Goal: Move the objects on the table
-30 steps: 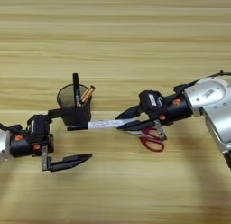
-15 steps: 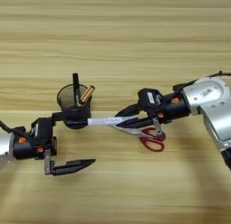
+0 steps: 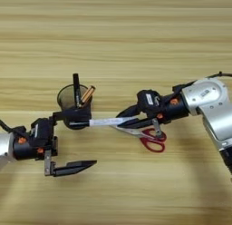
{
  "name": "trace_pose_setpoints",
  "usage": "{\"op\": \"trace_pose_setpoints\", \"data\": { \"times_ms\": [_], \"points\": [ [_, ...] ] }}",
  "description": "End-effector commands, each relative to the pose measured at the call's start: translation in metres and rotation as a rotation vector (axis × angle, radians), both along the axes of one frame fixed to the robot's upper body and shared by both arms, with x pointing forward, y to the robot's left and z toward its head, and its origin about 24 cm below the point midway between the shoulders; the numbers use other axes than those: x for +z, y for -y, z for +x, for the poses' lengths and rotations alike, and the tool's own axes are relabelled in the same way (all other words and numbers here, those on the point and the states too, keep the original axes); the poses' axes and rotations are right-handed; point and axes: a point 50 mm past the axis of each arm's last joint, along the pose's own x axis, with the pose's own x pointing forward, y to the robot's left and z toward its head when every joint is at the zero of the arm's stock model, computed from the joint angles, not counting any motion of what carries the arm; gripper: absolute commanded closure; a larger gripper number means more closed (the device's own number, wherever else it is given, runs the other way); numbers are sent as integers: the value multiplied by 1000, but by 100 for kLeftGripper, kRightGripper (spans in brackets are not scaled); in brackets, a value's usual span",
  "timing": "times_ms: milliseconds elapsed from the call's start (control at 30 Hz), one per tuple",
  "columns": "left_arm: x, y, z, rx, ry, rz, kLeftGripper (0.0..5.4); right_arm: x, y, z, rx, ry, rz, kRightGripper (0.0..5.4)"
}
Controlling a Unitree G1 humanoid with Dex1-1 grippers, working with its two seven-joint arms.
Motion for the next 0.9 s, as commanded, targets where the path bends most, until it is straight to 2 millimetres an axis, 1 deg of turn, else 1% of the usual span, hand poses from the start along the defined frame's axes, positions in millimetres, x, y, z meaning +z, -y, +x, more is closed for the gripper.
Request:
{"op": "trace_pose_setpoints", "data": {
  "times_ms": [33,267,700,900],
  "points": [
    [-1,0,-2,-14,-2,21,0,10,-3,4,5,42,12,465],
    [-2,-1,0,-5,0,25,0,11,-3,2,16,38,11,465],
    [-10,-3,5,21,-3,68,0,15,-3,-1,37,31,26,465],
    [-9,-2,3,11,1,65,0,12,-3,2,22,36,12,465]
  ]
}}
